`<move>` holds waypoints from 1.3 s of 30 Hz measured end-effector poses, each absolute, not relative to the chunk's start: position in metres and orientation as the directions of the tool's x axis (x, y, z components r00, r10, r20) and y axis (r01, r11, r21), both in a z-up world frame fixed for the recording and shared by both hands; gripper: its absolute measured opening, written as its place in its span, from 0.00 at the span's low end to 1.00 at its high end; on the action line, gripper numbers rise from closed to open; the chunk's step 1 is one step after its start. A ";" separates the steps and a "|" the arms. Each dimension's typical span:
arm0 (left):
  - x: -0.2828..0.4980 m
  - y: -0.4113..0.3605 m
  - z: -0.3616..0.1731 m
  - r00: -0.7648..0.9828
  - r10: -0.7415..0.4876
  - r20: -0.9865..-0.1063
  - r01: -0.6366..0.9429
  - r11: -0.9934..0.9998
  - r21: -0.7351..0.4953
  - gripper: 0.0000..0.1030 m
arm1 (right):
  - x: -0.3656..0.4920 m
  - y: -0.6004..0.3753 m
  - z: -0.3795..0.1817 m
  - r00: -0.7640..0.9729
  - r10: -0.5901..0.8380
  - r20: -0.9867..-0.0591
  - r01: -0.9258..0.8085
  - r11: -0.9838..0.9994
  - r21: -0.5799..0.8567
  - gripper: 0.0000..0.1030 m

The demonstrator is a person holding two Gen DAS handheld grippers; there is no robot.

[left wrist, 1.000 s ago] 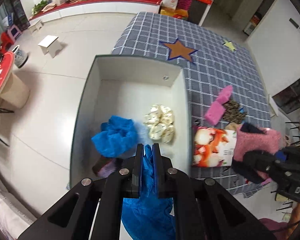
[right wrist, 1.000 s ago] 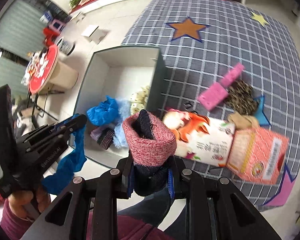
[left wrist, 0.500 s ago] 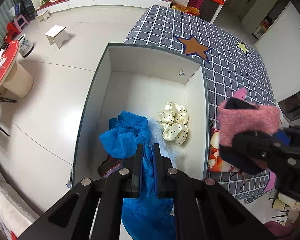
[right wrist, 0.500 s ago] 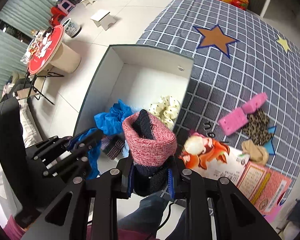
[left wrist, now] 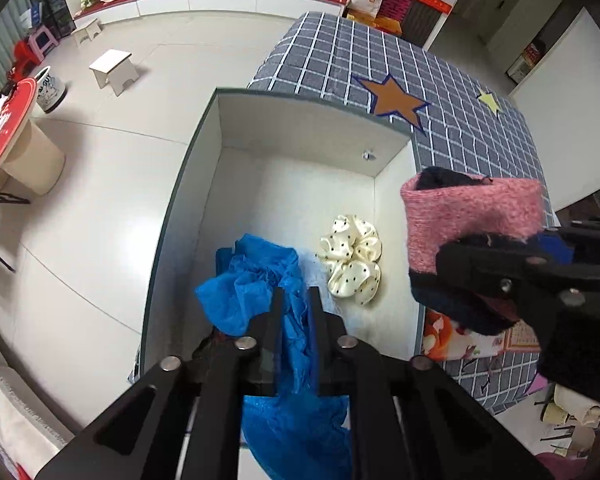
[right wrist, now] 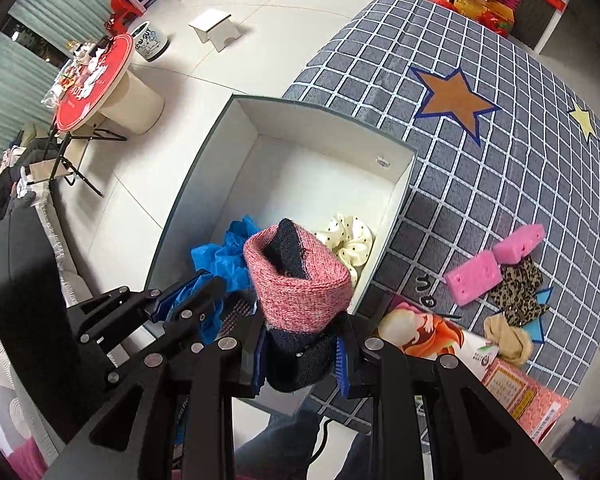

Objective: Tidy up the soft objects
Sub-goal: 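Open both grippers to drop the pink sock and blue glove into the box, then grasp a pink foam sponge with the left gripper while the right grasps the leopard-print scrunchie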

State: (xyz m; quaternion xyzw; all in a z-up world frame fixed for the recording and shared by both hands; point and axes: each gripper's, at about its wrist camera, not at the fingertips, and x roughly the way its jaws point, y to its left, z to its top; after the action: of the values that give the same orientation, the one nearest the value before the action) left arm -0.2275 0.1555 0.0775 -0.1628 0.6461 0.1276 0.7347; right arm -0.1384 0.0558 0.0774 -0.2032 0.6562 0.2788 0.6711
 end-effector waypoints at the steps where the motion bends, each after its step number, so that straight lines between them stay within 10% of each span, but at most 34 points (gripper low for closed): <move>1: -0.227 0.157 0.077 0.137 -0.031 -0.990 -0.402 0.912 -0.084 0.34 | -0.137 0.056 0.078 -0.015 0.111 -0.994 -0.640 0.763 0.095 0.26; 3: -0.227 0.160 0.079 0.164 -0.055 -0.985 -0.419 0.900 -0.120 0.83 | -0.132 0.056 0.078 -0.024 0.125 -0.992 -0.631 0.768 0.112 0.37; 6: -0.230 0.164 0.085 0.212 -0.076 -0.974 -0.436 0.885 -0.164 0.86 | -0.121 0.046 0.083 -0.036 0.188 -0.981 -0.592 0.787 0.173 0.93; 9: -0.228 0.168 0.089 0.244 -0.084 -0.966 -0.447 0.875 -0.189 1.00 | -0.110 0.032 0.094 -0.011 0.210 -0.978 -0.552 0.814 0.181 0.94; 22: -0.139 0.090 0.122 0.277 -0.118 -0.954 -0.216 0.959 -0.182 1.00 | -0.020 -0.133 0.120 0.004 -0.010 -1.000 -0.364 0.931 -0.010 0.94; 39: -0.009 -0.050 -0.044 -0.050 -0.075 -0.996 0.080 0.994 -0.079 1.00 | 0.041 -0.226 -0.018 -0.186 -0.101 -0.977 -0.413 0.911 -0.015 0.94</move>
State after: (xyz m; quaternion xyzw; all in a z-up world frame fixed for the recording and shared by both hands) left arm -0.0095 -0.0500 -0.0435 0.0019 0.7224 -0.0563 0.6891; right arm 0.0414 -0.2264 -0.0175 -0.1690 0.7595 0.1269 0.6152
